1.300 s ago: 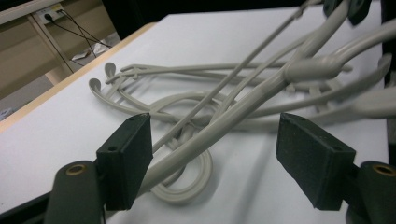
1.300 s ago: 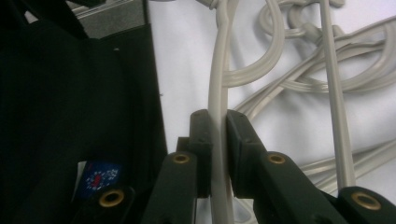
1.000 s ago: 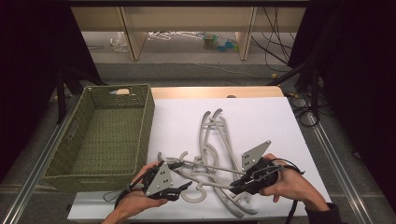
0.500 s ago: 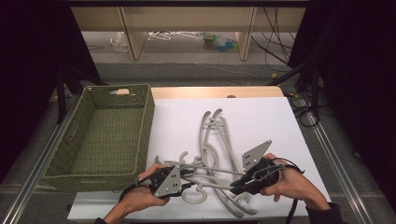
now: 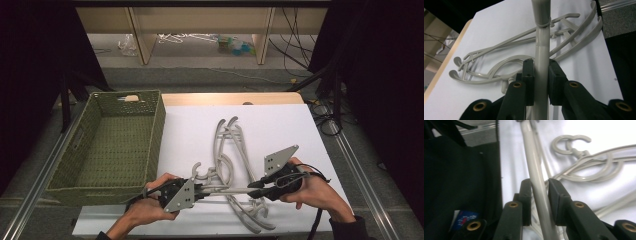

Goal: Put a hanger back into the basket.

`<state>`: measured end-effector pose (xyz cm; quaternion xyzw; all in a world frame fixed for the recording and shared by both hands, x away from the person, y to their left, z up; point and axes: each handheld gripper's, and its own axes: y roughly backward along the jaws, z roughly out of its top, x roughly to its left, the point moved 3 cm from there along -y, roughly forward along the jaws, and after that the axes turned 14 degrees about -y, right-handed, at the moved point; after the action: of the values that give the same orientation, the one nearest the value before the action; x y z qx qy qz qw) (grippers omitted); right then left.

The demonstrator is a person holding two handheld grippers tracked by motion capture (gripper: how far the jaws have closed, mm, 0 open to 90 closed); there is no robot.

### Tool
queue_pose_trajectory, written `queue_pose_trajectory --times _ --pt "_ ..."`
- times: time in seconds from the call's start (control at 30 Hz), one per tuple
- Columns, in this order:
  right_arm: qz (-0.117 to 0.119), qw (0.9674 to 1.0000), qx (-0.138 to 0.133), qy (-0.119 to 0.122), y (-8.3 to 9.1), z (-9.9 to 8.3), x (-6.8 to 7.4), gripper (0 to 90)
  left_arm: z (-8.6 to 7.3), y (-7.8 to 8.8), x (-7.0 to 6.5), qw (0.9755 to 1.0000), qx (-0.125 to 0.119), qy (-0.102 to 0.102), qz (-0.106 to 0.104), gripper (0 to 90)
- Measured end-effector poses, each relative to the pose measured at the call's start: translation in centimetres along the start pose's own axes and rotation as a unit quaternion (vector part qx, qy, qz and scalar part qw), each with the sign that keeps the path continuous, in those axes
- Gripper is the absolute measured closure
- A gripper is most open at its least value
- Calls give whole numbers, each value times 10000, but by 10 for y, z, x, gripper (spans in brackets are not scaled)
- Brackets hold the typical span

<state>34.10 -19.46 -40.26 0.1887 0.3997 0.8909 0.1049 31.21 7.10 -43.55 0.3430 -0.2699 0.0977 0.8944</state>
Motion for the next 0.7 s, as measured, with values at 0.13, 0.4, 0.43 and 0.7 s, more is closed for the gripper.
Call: queue_pose_trajectory --times 0.13,0.4,0.43,0.7 --pt "-455 9982 -367 -159 4 7 -6 603 4 1 4 9988 105 480 49 790" --pt "-1319 9743 -1674 -730 30 22 -12 393 -5 10 17 9861 338 1616 163 790" --pt "-1394 9706 -1797 -789 33 23 -10 384 -6 11 19 9838 327 1749 196 790" --pt "-1309 9669 -1927 -1039 18 17 10 326 -13 32 36 9624 229 2667 452 790"
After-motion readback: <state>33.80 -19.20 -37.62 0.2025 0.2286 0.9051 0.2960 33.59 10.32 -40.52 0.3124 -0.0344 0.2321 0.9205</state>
